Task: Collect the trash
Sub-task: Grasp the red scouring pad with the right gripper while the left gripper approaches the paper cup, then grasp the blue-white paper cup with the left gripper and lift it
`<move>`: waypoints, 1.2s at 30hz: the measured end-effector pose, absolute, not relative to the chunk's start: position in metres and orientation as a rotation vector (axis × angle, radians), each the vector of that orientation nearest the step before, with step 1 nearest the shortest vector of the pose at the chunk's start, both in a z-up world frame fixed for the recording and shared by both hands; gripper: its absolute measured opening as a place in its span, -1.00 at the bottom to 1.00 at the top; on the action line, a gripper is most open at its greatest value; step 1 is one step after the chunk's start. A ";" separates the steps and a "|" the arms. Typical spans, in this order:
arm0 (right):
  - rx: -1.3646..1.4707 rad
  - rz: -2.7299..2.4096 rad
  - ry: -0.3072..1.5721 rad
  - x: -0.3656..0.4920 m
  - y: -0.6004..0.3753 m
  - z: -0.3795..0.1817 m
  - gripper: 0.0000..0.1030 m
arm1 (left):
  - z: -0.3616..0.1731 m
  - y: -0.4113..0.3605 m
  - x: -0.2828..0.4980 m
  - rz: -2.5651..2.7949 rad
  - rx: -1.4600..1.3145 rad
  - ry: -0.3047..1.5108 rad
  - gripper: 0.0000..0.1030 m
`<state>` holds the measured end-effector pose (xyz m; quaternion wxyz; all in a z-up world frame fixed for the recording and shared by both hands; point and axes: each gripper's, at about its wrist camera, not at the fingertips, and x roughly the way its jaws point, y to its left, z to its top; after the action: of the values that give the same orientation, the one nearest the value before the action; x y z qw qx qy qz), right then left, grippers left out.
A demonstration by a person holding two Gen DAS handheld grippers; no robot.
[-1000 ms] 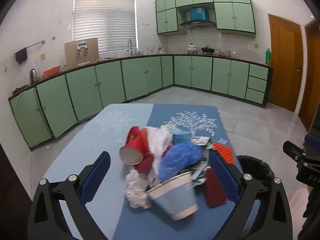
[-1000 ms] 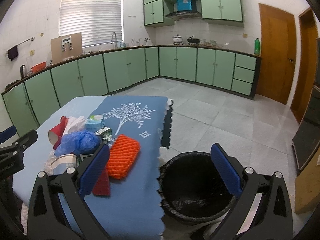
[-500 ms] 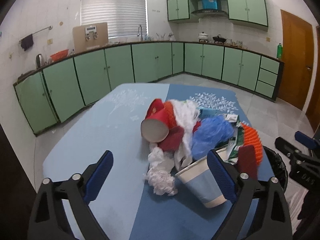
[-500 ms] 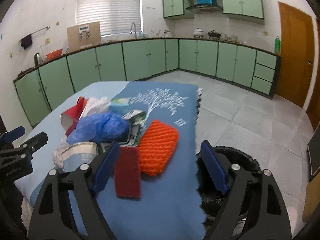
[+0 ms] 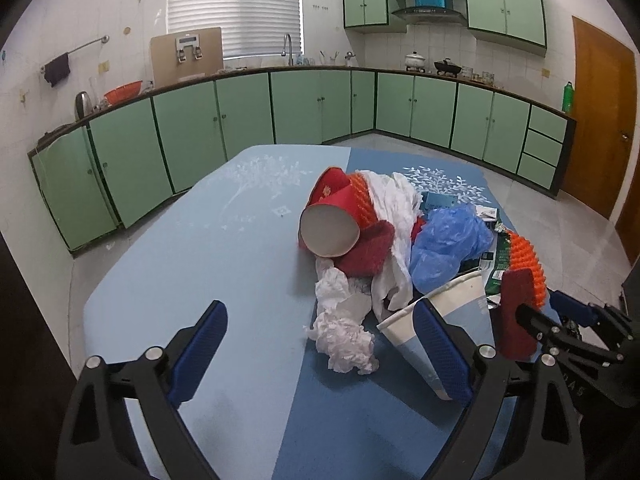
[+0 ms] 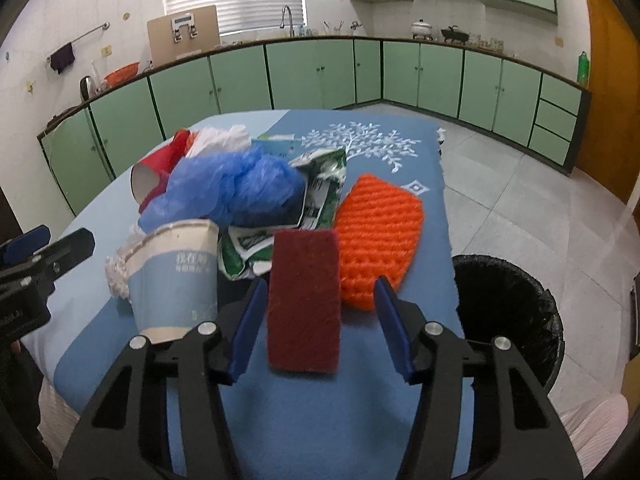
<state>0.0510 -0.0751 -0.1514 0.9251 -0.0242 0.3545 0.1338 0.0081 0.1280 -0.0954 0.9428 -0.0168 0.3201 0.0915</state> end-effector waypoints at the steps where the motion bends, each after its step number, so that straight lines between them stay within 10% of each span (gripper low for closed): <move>1: -0.053 0.276 0.731 0.051 -0.075 -0.153 0.04 | -0.096 0.128 0.009 0.187 -0.035 0.654 0.78; 36: -0.002 0.216 0.677 0.033 -0.139 -0.132 -0.21 | -0.108 0.059 0.024 0.122 -0.055 0.704 0.86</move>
<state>0.0326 -0.1387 -0.1320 0.9376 -0.0009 0.3313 0.1057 0.0239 0.0591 -0.1077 0.9366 -0.0270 0.3443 0.0595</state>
